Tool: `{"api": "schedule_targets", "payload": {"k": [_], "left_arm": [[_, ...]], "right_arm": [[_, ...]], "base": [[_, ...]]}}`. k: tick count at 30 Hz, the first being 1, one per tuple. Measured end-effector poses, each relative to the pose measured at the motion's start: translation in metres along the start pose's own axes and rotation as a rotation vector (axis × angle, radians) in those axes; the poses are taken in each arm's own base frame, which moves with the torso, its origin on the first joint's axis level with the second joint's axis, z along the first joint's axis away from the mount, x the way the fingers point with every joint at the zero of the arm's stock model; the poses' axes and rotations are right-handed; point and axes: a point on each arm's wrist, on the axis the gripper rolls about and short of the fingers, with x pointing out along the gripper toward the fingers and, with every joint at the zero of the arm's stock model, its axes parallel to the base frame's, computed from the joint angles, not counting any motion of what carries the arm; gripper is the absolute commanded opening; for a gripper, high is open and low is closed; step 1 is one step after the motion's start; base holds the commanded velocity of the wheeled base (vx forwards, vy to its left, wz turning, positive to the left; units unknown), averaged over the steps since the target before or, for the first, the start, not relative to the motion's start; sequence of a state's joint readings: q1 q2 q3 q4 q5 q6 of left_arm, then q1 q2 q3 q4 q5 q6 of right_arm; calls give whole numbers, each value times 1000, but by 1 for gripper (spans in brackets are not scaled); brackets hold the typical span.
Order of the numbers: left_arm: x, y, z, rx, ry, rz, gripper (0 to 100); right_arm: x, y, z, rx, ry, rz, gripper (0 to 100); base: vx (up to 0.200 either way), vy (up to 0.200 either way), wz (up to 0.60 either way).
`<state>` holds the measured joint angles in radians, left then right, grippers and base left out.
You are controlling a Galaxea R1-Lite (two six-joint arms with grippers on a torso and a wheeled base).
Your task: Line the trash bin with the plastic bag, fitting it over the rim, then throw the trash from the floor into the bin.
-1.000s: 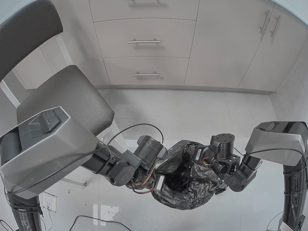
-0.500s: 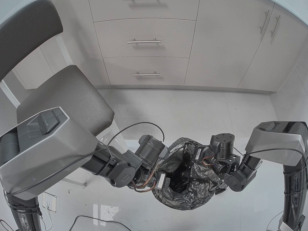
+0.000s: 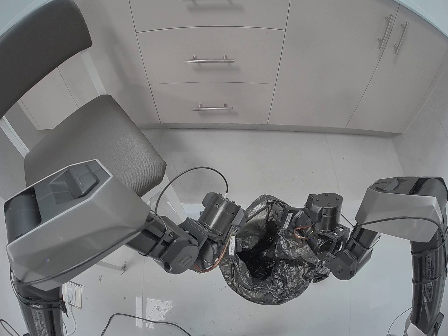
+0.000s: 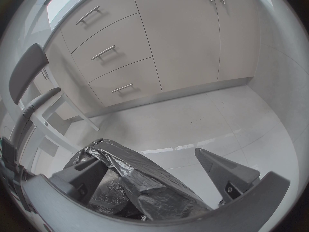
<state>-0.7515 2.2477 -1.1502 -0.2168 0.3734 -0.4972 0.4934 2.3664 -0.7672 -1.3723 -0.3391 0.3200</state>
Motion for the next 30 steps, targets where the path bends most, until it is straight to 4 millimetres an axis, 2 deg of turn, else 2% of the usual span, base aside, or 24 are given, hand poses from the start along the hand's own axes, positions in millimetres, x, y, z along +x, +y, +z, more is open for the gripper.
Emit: {"api": "schedule_targets", "payload": {"k": [13,20,30], "left_arm": [[20,5,-14,28,20,84,100],[32,10,-12,-2,-36,168,100],[40,13,-14,-3,-43,195,100]], "right_arm": [[3,-3,-8,6,1,25,100],[3,-5,-15,3,18,48,100],[6,-11,-20,-9,28,33,100]], "base": [[0,0,0],[0,0,0],[0,0,0]]}}
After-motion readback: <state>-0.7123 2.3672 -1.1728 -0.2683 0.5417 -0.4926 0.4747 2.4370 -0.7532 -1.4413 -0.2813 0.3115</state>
